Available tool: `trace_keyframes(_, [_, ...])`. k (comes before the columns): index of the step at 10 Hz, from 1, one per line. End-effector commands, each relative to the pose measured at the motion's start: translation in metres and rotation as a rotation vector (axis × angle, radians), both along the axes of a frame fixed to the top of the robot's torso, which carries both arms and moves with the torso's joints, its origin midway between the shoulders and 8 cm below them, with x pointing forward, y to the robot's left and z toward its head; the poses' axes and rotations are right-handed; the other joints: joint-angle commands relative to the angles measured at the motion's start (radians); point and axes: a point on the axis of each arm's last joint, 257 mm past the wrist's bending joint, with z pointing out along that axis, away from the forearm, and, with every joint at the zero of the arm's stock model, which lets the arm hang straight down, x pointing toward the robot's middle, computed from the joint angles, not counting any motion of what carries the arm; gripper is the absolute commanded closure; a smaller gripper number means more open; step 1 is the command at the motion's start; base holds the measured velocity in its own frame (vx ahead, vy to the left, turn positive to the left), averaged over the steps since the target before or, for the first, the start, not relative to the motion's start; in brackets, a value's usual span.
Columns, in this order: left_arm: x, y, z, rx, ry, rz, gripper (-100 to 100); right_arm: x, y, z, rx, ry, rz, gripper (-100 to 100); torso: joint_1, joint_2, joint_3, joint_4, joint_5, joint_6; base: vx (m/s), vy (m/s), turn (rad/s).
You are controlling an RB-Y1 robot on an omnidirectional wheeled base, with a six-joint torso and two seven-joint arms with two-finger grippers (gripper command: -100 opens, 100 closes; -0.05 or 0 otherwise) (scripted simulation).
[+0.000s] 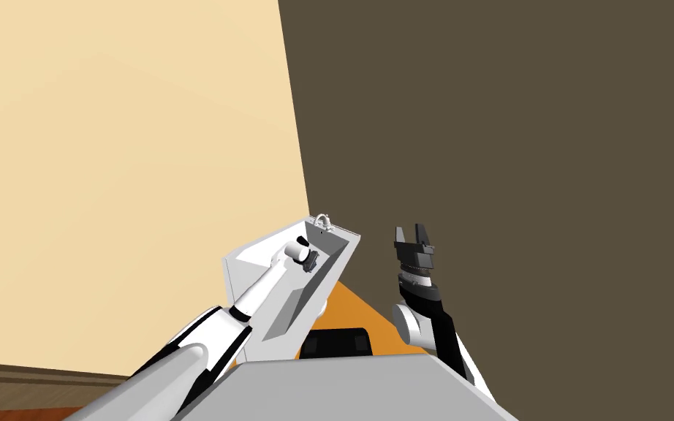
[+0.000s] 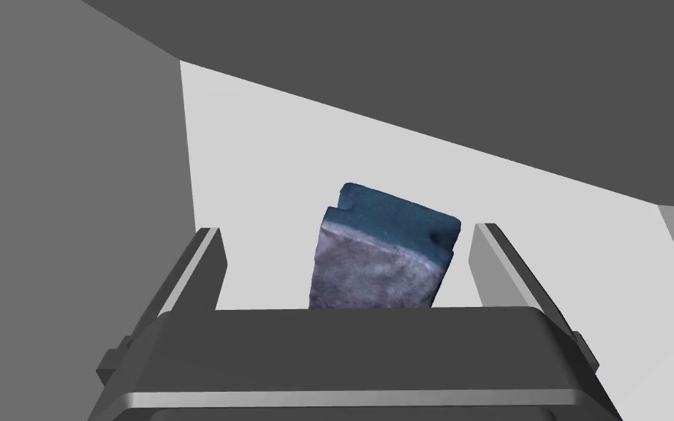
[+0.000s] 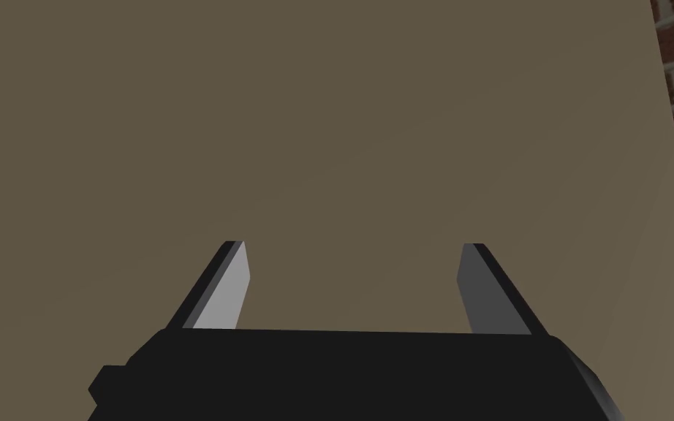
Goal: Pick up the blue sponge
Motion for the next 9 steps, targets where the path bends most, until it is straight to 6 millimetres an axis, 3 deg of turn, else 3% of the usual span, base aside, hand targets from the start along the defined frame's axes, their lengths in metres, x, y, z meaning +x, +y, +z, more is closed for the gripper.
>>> trace_keyframes(1, [-0.006, 0.002, -0.003, 0.013, 0.034, -0.004, -100, 0.0, 0.0, 0.0, 0.0, 0.0, 0.0, 0, 0.0, 0.0, 0.0, 0.0, 0.0, 0.0, 0.022, 0.011, -0.025])
trace_keyframes(9, [-0.037, 0.018, -0.009, 0.084, 0.245, -0.035, -100, 0.0, 0.0, 0.0, 0.0, 0.0, 0.0, 0, 0.0, 0.0, 0.0, 0.0, 0.0, 0.0, 0.033, 0.018, -0.042])
